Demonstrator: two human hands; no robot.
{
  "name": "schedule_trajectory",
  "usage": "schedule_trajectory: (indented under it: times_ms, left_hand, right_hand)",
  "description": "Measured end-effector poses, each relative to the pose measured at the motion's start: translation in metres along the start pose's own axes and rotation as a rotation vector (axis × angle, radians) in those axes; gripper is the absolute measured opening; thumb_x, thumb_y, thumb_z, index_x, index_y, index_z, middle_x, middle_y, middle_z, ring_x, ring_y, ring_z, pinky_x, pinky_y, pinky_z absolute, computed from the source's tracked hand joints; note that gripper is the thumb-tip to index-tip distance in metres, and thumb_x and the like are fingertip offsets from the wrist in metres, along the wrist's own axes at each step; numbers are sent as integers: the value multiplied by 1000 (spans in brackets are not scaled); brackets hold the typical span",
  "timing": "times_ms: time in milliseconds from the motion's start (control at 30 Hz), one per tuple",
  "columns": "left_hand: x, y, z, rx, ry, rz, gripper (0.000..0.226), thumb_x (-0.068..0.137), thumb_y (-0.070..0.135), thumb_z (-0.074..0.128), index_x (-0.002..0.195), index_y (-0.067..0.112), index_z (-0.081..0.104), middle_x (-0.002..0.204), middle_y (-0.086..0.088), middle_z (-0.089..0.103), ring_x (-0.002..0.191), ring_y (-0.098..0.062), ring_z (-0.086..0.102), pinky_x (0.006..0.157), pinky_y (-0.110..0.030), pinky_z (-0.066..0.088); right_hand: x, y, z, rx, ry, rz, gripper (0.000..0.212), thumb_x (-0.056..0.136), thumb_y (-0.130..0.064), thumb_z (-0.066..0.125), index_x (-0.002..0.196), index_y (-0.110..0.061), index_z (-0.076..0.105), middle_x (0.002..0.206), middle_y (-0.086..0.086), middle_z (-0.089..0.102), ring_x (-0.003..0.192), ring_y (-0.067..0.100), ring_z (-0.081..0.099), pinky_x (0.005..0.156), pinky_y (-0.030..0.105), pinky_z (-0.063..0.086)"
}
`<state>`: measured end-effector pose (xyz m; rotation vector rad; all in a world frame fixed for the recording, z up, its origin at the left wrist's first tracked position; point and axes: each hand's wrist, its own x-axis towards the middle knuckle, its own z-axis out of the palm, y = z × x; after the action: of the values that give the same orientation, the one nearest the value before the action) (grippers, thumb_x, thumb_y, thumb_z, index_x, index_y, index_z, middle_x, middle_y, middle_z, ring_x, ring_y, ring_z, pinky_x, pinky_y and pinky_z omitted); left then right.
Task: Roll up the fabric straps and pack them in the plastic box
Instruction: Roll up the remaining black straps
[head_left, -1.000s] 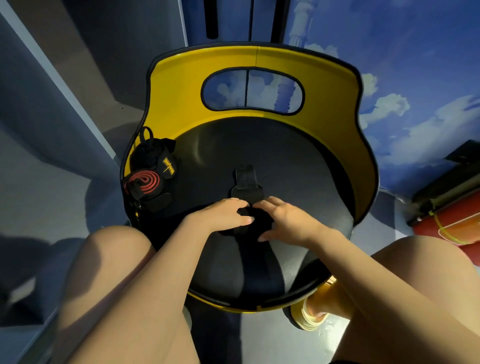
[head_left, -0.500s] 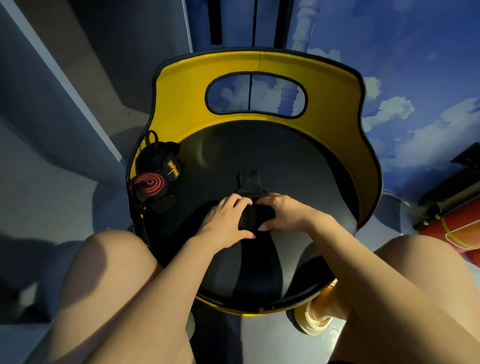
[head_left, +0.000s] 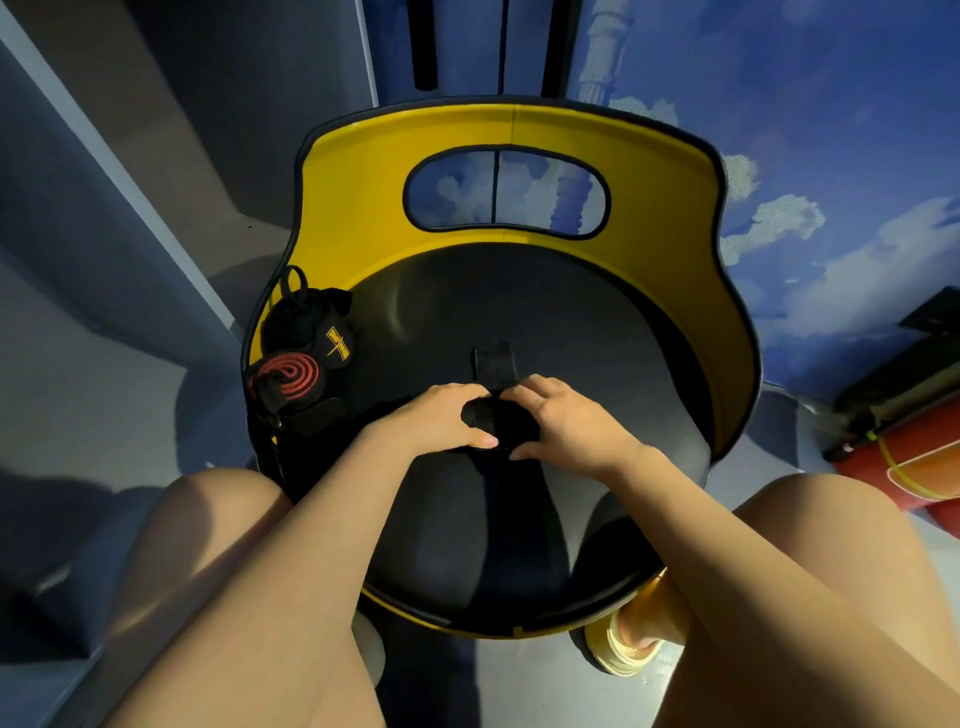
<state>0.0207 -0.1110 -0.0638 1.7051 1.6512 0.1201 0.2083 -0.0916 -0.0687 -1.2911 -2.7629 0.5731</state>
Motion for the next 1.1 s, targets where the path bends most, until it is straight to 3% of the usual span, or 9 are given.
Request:
schedule_trajectory:
  times_ms: [167, 300, 433, 533, 633, 733, 867, 967, 1100]
  left_hand:
    - [8, -2, -5, 23, -48, -32, 73, 83, 48, 63, 145, 26, 32, 152, 3, 29, 138, -19, 30, 111, -38, 32]
    - [2, 1, -3, 173, 130, 56, 70, 84, 51, 61, 144, 28, 33, 146, 7, 34, 135, -17, 32, 105, -37, 35]
    - [1, 6, 6, 317, 262, 164, 69, 79, 43, 70, 137, 28, 37, 135, 6, 39, 125, -18, 41, 102, -35, 35]
    - [6, 5, 9, 244, 287, 142, 60, 81, 32, 71, 133, 24, 42, 133, 5, 42, 124, -19, 42, 101, -34, 36]
    - [15, 6, 0, 162, 235, 106, 54, 82, 30, 70, 129, 24, 45, 130, 4, 45, 119, -20, 47, 97, -35, 40]
    - [26, 5, -14, 115, 146, 52, 56, 83, 33, 68, 133, 22, 44, 135, 0, 46, 122, -22, 46, 98, -36, 41]
    - [43, 1, -28, 91, 23, 16, 57, 84, 38, 66, 134, 23, 45, 132, -2, 49, 116, -20, 50, 94, -33, 43]
    - [53, 0, -33, 90, -40, -5, 59, 84, 43, 64, 136, 24, 45, 132, -2, 52, 115, -19, 52, 96, -35, 44]
    - [53, 0, -32, 104, 9, 1, 60, 88, 43, 59, 141, 23, 40, 139, -1, 45, 122, -20, 47, 101, -35, 41]
  right_hand:
    - [10, 4, 3, 77, -3, 33, 68, 77, -29, 73, 137, -18, 43, 126, 2, 48, 119, 23, 45, 97, 39, 44]
    - [22, 11, -10, 153, -84, 44, 64, 78, -26, 74, 135, -14, 48, 122, 5, 50, 112, 22, 51, 94, 27, 40]
    - [35, 17, -19, 172, -161, 47, 56, 78, -27, 73, 129, -16, 53, 114, 6, 51, 107, 22, 52, 88, 26, 40]
    - [42, 22, -22, 173, -215, 58, 55, 81, -29, 71, 131, -18, 51, 117, 6, 51, 109, 21, 50, 87, 24, 37]
    - [46, 23, -21, 200, -208, 83, 53, 84, -32, 67, 132, -18, 50, 120, 7, 51, 111, 21, 49, 87, 24, 36]
    - [42, 24, -16, 205, -42, 90, 60, 84, -29, 68, 137, -15, 44, 127, 7, 49, 118, 23, 47, 95, 25, 36]
    - [31, 22, 2, 100, 74, 41, 76, 77, -29, 74, 141, -20, 35, 138, 3, 39, 126, 24, 38, 98, 41, 44]
    - [33, 20, 13, 57, 117, 74, 81, 75, -28, 76, 143, -19, 31, 141, 3, 36, 128, 25, 35, 96, 43, 46]
    - [45, 22, 9, 100, 109, 110, 77, 75, -26, 76, 141, -19, 35, 136, 4, 40, 124, 26, 39, 98, 43, 44]
